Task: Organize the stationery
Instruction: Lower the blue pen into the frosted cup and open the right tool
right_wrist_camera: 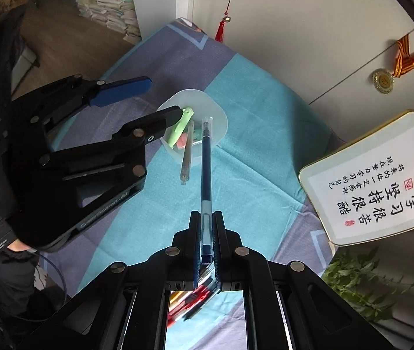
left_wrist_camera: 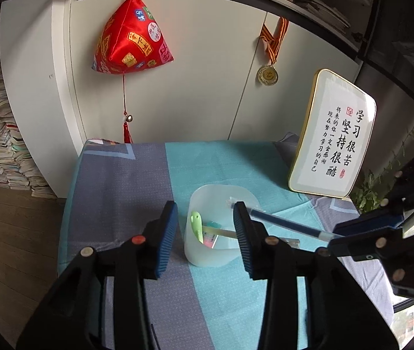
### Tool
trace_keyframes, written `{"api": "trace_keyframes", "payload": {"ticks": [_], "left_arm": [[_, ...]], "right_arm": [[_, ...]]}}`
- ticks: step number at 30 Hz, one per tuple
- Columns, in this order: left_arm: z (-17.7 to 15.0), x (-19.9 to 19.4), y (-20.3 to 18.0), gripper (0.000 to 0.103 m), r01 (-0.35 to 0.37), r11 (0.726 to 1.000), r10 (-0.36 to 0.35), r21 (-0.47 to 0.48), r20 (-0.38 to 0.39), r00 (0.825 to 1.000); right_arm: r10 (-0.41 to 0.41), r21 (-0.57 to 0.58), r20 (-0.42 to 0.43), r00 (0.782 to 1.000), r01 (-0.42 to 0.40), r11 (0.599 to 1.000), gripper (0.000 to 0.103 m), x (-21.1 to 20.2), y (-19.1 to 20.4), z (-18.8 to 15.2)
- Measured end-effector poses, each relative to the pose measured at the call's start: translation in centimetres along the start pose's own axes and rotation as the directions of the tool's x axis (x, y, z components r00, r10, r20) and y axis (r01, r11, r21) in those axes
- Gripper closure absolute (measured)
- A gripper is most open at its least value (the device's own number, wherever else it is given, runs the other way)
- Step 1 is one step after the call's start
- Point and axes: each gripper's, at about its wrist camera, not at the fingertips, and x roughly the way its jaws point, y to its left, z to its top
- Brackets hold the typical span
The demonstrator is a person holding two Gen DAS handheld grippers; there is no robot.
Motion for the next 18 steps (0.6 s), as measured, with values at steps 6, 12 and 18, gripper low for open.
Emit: {"api": "trace_keyframes", "payload": {"ticks": [6, 12, 18], "left_arm": [[-0.2, -0.9, 1.2, 0.065, -0.007, 1.0, 0.008, -0.026, 0.037, 0.999], [-0.9, -1.7, 1.7, 0.065, -0.031, 0.999, 0.032, -0.028, 0.059, 0.998], [-1.8, -3.4, 1.1, 0.065, -0.046, 0.999, 0.047, -0.013, 0.076, 0.996]], "right_arm": [[0.029, 0.028, -0.012, 0.999, -0.029, 0.999, 0.095, 0.2, 0.2, 1.8], [0.026, 0.099, 0.057, 0.998, -0.031, 0.995, 0.095, -0.2, -0.3, 2.5], [0.019, 0.157, 0.183, 0.983, -0.048, 0.986, 0.095, -2.8, -1.2, 1.1]]}}
